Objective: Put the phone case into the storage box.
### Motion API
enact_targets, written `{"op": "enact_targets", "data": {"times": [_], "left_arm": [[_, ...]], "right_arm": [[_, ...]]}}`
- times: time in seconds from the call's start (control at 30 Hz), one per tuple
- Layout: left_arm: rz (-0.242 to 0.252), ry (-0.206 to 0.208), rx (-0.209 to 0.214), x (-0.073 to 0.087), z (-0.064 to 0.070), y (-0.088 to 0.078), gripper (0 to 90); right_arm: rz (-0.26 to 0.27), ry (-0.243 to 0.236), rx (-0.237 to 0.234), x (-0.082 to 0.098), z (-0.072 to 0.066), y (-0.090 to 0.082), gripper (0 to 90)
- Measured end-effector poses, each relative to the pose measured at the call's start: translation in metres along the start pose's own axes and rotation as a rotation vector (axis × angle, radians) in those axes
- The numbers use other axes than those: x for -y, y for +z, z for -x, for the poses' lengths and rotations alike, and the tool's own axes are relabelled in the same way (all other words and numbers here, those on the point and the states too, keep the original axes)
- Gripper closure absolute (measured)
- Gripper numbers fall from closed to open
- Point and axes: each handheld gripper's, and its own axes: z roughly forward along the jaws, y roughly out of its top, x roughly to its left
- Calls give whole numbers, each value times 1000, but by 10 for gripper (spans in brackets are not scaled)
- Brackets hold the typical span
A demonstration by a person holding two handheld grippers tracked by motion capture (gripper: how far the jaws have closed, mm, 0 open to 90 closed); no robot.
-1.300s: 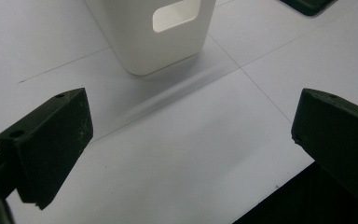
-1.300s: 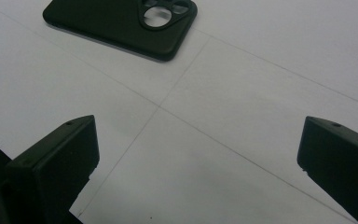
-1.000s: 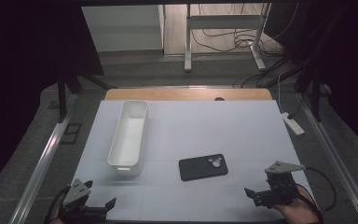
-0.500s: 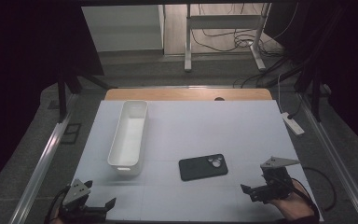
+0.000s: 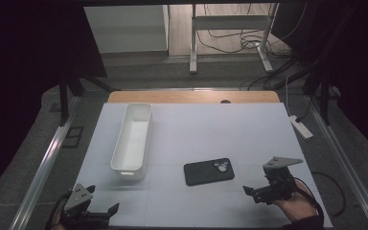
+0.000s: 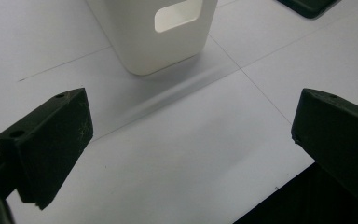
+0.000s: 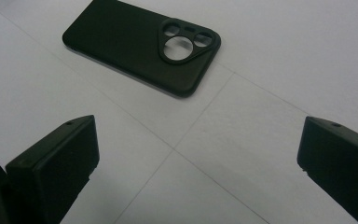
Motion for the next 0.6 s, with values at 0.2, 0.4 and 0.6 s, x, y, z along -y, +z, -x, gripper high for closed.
{"op": "enact_targets", "data": {"times": [0.2, 0.4, 0.6], "left_arm": [[8, -5, 0, 1, 0, -1, 0], [7, -2, -2, 1, 0, -1, 0], [6, 0, 0, 0, 0, -1, 0]], "right_arm": [[-14, 10, -5, -5, 1, 5, 0], [-9, -1, -18, -11, -1, 11, 0], [-14, -12, -36, -18, -3, 16, 0]]}}
